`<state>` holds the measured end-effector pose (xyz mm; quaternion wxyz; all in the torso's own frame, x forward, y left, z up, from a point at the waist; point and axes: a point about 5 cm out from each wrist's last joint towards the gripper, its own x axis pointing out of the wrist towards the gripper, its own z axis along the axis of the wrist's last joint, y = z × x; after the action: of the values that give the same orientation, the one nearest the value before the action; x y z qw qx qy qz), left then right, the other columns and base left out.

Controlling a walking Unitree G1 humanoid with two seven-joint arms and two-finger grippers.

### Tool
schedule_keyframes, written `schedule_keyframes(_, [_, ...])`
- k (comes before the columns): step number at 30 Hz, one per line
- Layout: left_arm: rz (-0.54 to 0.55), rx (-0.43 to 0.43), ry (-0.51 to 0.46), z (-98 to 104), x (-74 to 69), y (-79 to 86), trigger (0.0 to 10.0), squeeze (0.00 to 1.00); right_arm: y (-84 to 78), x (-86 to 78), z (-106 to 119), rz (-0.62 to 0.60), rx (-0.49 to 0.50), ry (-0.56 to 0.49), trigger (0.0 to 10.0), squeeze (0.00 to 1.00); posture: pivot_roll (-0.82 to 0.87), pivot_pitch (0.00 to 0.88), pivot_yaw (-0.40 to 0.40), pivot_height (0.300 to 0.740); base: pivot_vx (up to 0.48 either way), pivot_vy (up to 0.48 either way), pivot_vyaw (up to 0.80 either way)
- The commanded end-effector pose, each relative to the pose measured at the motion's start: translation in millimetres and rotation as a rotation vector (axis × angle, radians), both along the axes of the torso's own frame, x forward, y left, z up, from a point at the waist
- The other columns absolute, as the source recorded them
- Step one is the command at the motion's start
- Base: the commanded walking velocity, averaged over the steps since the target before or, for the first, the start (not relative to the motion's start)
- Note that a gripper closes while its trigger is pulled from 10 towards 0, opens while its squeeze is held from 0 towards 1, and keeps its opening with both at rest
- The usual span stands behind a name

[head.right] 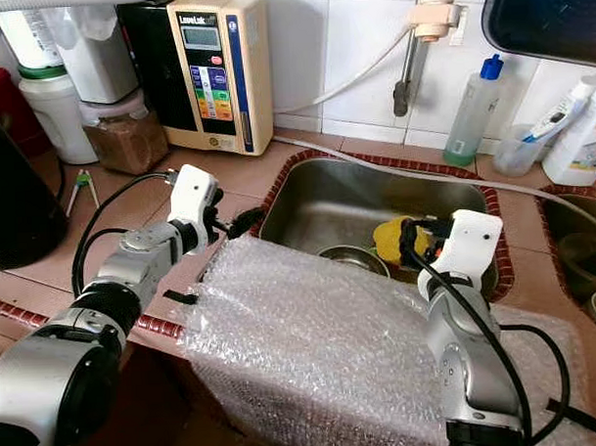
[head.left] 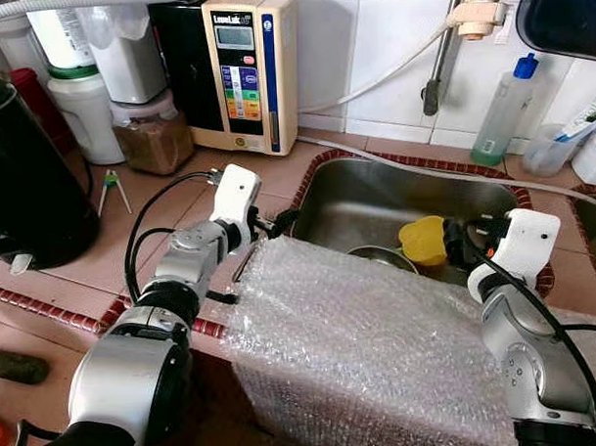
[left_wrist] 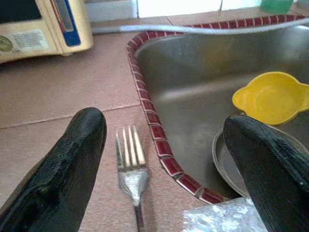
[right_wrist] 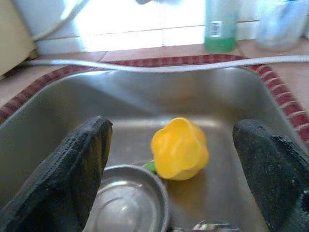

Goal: Kitchen organization

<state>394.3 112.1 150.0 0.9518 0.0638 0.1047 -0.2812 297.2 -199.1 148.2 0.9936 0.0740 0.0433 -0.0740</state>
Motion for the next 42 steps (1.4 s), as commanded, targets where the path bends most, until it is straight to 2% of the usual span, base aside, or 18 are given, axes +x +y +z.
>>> schedule_keyframes(1, [-0.004,0.032,0.029,-3.2,-0.4,-1.5,10.0,1.00,6.2,-0.6,4.0,0.040,0.007,-0.001,10.0,0.33,0.00,0.000,0.048,0.740,0.000,0.000,0.00])
schedule_keyframes(2, [-0.015,0.042,0.044,-5.9,-1.6,-2.1,10.0,0.89,8.4,-1.4,2.4,0.054,0.021,0.011,10.0,0.11,0.00,0.000,0.048,0.740,0.000,0.000,0.00])
schedule_keyframes(3, [-0.030,0.063,0.067,-10.7,-3.6,-2.1,10.0,0.27,15.9,-3.2,-0.2,0.121,0.054,0.027,10.0,0.00,0.00,0.000,0.047,0.740,0.000,0.000,0.00])
schedule_keyframes(4, [-0.030,0.063,0.067,-10.7,-3.6,-2.1,10.0,0.27,15.9,-3.2,-0.2,0.121,0.054,0.027,10.0,0.00,0.00,0.000,0.047,0.740,0.000,0.000,0.00])
schedule_keyframes(5, [-0.033,0.070,0.072,-12.2,-4.1,-1.7,10.0,0.00,19.4,-4.0,-0.8,0.155,0.065,0.029,10.0,0.00,0.00,0.000,0.047,0.740,0.000,0.000,0.00])
schedule_keyframes(10, [-0.046,0.114,0.113,-20.0,-7.1,1.9,10.0,0.00,42.0,-11.9,-3.4,0.350,0.091,0.056,10.0,0.00,0.00,0.000,0.048,0.740,0.000,0.000,0.00])
schedule_keyframes(12, [-0.046,0.115,0.115,-20.2,-7.2,2.0,10.0,0.00,43.6,-12.5,-3.3,0.364,0.092,0.059,10.0,0.00,0.00,0.000,0.048,0.740,0.000,0.000,0.00])
schedule_keyframes(14, [-0.035,0.137,0.118,-21.6,-7.2,3.4,10.0,0.00,57.7,-17.7,-1.1,0.488,0.101,0.060,10.0,0.00,0.00,0.000,0.050,0.740,0.000,0.000,0.00])
schedule_keyframes(15, [-0.035,0.137,0.118,-21.6,-7.2,3.4,10.0,0.00,57.7,-17.7,-1.1,0.488,0.101,0.060,10.0,0.00,0.00,0.000,0.050,0.740,0.000,0.000,0.00])
schedule_keyframes(18, [-0.009,0.166,0.125,-23.5,-7.0,5.1,10.0,0.00,74.3,-27.5,1.1,0.642,0.112,0.065,10.0,0.00,0.00,0.000,0.053,0.740,0.000,0.000,0.00])
schedule_keyframes(20, [0.017,0.199,0.133,-25.7,-6.9,8.1,10.0,0.00,80.0,-31.5,0.8,0.689,0.093,0.072,10.0,0.00,0.00,0.000,0.054,0.740,0.000,0.000,0.00])
schedule_keyframes(25, [0.059,0.227,0.134,-26.8,-6.2,13.0,10.0,0.00,80.8,-31.2,-0.4,0.689,0.069,0.078,10.0,0.00,0.00,0.000,0.055,0.740,0.000,0.000,0.00])
schedule_keyframes(29, [0.156,0.244,0.110,-23.2,-2.6,21.5,10.0,0.00,79.9,-29.8,-0.8,0.687,0.047,0.082,10.0,0.00,0.00,0.000,0.057,0.740,0.000,0.000,0.00])
schedule_keyframes(42, [0.277,0.250,0.132,-25.8,-2.5,38.8,10.0,0.00,82.0,-30.2,-3.3,0.702,0.022,0.094,10.0,0.00,0.01,0.000,0.058,0.740,0.000,0.000,0.00])
